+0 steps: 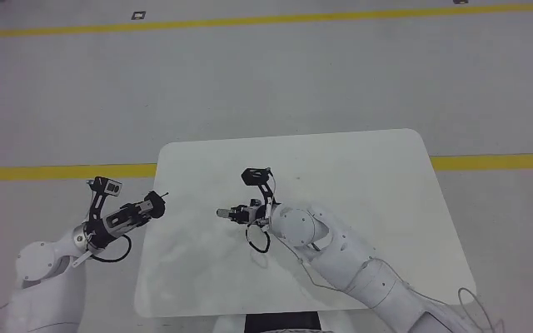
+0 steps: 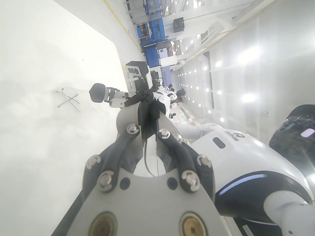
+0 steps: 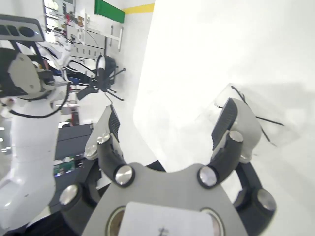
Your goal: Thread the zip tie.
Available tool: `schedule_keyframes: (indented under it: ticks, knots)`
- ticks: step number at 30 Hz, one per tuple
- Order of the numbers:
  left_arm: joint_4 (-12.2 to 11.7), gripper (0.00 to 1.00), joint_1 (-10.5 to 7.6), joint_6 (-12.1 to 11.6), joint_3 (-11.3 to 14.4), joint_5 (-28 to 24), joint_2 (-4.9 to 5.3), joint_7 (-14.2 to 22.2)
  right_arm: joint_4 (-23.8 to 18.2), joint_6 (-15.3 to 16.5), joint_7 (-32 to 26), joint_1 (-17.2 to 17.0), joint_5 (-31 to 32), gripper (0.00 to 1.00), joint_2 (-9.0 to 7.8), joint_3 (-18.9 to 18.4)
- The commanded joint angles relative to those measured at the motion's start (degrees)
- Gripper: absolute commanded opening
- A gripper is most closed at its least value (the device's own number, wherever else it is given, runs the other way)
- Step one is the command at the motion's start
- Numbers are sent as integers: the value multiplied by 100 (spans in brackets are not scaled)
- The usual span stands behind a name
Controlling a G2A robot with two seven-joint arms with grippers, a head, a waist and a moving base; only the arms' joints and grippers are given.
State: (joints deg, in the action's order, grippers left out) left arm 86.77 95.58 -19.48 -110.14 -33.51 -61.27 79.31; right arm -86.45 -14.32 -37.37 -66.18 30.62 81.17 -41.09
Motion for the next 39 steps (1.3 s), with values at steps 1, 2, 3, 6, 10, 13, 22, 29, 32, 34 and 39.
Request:
schedule_keyframes:
  ticks: [1, 2, 3, 6, 10, 13, 22, 29, 32, 34, 39]
  knots:
    - [0, 0, 0, 0, 0, 0, 0, 0, -61, -10, 2, -54, 322, 100, -21, 58]
    - [0, 0, 0, 0, 0, 0, 0, 0, -61, -10, 2, -54, 322, 100, -21, 58]
    - [0, 0, 0, 0, 0, 0, 0, 0, -61, -10, 2, -54, 322, 100, -21, 58]
    - [0, 0, 0, 0, 0, 0, 0, 0, -61, -10, 2, -54, 322, 100, -21, 58]
    - [0, 0, 0, 0, 0, 0, 0, 0, -90, 143, -53, -22, 441, 100, -23, 115]
    - [0, 0, 0, 0, 0, 0, 0, 0, -102, -93, -507, 226, 1062, 100, -9, 323]
    - [0, 0, 0, 0, 0, 0, 0, 0, 319, -516, -1453, 910, 1360, 100, 220, 708]
    - [0, 0, 0, 0, 0, 0, 0, 0, 562, -516, -2057, 1095, 1371, 100, 333, 785]
    - [0, 0, 0, 0, 0, 0, 0, 0, 562, -516, -2057, 1095, 1371, 100, 333, 785]
    - [0, 0, 0, 0, 0, 0, 0, 0, 562, -516, -2057, 1095, 1371, 100, 333, 785]
    - [0, 0, 0, 0, 0, 0, 0, 0, 634, -372, -2358, 1283, 1660, 100, 382, 939]
